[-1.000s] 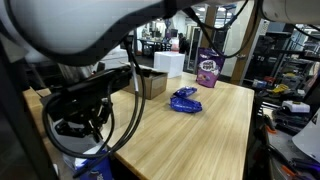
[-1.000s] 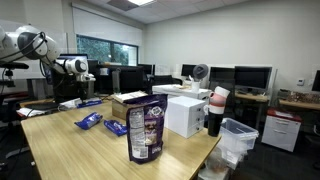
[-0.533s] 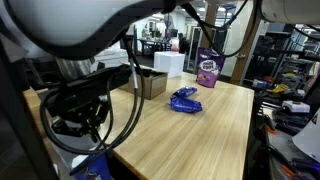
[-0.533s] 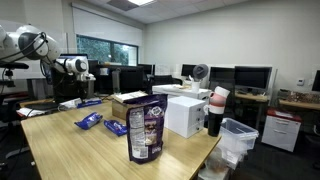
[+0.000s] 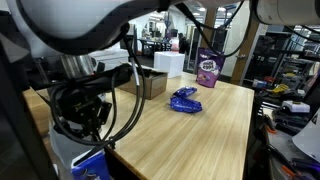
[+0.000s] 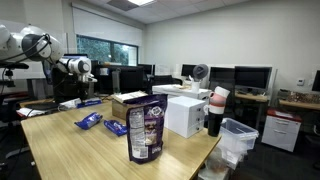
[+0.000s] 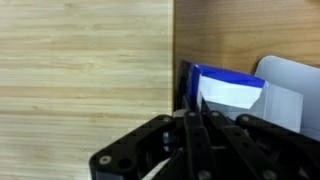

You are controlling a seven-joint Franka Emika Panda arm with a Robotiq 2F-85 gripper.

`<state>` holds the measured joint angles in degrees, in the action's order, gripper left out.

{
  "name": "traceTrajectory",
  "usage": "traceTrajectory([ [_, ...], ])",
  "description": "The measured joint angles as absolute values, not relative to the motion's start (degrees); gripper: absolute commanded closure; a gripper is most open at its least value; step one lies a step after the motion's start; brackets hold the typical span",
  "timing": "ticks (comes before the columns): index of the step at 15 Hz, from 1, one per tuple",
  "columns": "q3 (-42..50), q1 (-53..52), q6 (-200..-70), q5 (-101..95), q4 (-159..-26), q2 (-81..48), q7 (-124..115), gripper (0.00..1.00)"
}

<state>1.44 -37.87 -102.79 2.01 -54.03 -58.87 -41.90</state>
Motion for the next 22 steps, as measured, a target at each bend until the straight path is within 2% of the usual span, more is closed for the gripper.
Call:
traceTrajectory([
  [7, -0.88, -36.84, -102.85, 3.01, -54.01, -60.88, -40.33, 0.93],
  [8, -0.88, -36.90, -102.86, 3.01, -54.00, -61.08, -40.34, 0.70],
  [9, -0.88, -36.94, -102.86, 3.01, -53.97, -61.17, -40.34, 0.70],
  [13, -1.00, -37.03, -102.86, 3.01, -53.90, -61.48, -40.34, 0.50],
  [17, -1.50, -37.31, -102.86, 3.01, -53.76, -61.72, -40.34, 0.27],
  [19, -1.71, -37.76, -102.86, 3.01, -53.42, -62.05, -40.34, 0.10],
  [20, -1.79, -37.83, -102.86, 3.01, -53.32, -62.16, -40.34, 0.05],
  [21, -1.90, -37.86, -102.86, 3.02, -53.19, -62.29, -40.34, 0.34],
  [22, -2.07, -37.86, -102.89, 3.02, -52.89, -62.49, -40.34, 0.45],
])
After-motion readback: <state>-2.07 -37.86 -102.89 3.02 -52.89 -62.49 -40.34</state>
